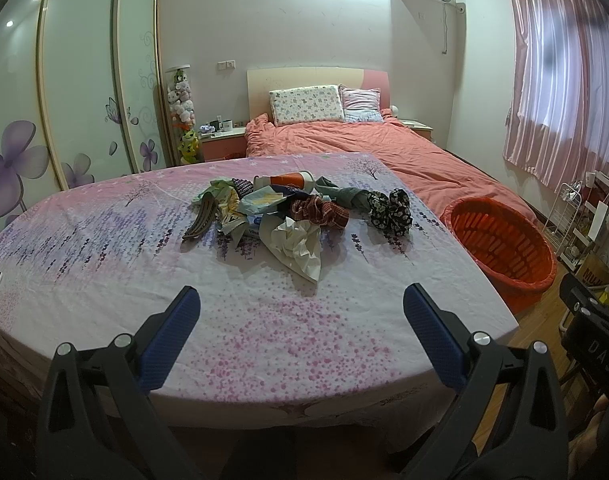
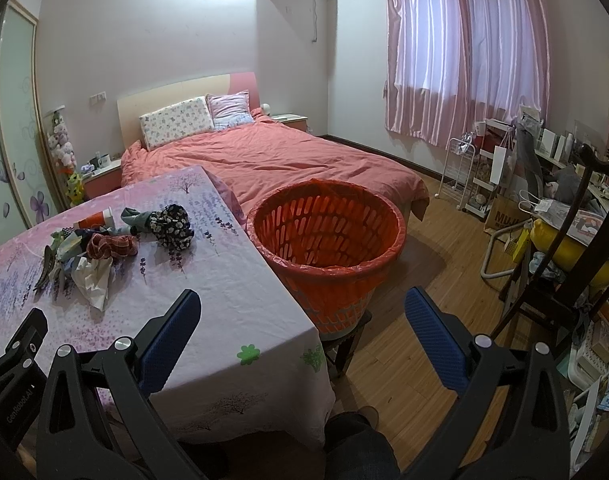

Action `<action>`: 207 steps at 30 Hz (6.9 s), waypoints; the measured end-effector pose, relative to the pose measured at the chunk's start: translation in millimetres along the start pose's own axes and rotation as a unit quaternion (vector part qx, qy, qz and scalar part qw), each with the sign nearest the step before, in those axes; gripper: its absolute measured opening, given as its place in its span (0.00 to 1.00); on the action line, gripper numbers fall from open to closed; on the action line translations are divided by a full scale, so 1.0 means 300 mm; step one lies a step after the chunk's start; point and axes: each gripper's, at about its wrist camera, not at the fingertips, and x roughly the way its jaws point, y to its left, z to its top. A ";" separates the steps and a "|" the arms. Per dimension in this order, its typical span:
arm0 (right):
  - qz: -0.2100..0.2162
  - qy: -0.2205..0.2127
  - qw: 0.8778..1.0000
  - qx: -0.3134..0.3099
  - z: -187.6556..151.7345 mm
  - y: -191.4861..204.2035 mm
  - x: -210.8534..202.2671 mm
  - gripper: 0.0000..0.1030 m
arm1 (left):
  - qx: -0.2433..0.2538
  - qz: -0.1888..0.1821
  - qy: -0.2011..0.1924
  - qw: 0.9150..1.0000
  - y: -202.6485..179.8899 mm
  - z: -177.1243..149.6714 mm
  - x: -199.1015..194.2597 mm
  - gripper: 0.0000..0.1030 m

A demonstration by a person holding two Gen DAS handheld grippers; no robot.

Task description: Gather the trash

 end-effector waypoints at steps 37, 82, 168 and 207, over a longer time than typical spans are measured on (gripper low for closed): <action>-0.001 0.004 1.000 -0.002 -0.002 0.005 0.003 0.98 | 0.000 -0.001 0.001 1.000 0.000 0.000 0.001 0.97; 0.196 0.121 0.973 -0.015 0.172 0.270 0.551 0.66 | -0.047 0.025 0.105 0.993 0.517 0.232 0.654 0.79; 0.122 0.086 0.983 0.109 0.279 -0.355 0.669 0.10 | 0.115 -0.315 0.124 0.934 -0.837 0.352 0.687 0.29; 0.151 0.104 0.983 0.019 0.225 -0.053 0.563 0.45 | 0.068 -0.128 0.102 0.984 -0.208 0.343 0.635 0.52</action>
